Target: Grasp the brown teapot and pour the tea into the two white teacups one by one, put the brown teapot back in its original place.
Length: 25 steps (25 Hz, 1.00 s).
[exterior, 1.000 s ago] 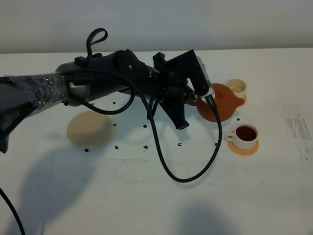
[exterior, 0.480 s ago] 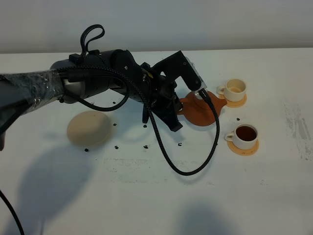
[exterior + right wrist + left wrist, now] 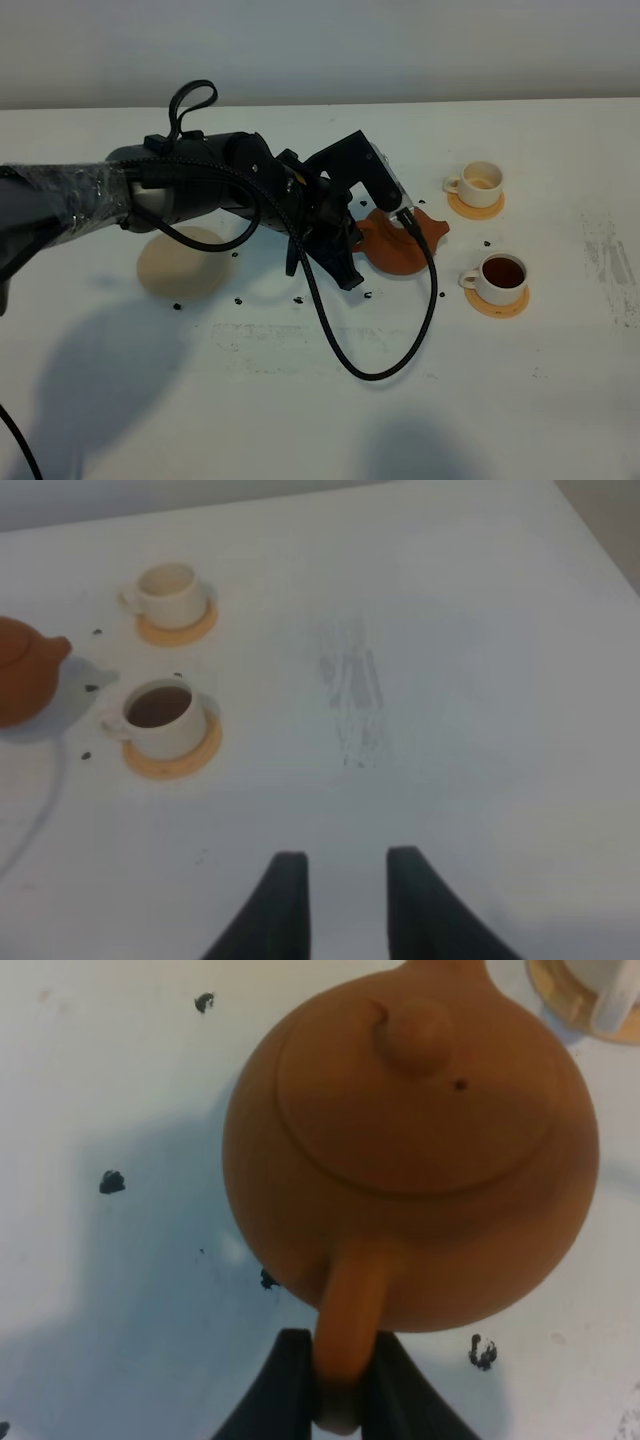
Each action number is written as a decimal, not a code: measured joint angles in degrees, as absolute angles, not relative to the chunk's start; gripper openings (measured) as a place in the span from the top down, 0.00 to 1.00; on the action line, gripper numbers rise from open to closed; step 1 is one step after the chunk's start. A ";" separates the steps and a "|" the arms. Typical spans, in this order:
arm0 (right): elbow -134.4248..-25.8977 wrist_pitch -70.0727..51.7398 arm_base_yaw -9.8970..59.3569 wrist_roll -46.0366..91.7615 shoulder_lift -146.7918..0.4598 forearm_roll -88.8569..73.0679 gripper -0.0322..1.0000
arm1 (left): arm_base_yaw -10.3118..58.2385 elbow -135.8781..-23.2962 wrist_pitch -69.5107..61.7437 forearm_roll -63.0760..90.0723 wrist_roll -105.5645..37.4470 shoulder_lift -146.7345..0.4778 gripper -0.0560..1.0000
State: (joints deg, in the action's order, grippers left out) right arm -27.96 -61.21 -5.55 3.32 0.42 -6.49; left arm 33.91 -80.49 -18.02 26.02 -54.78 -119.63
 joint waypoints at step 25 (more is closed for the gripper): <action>-27.96 -61.21 -5.55 3.32 0.42 -6.49 0.75 | 34.35 -80.38 -16.74 30.39 -58.48 -122.79 0.87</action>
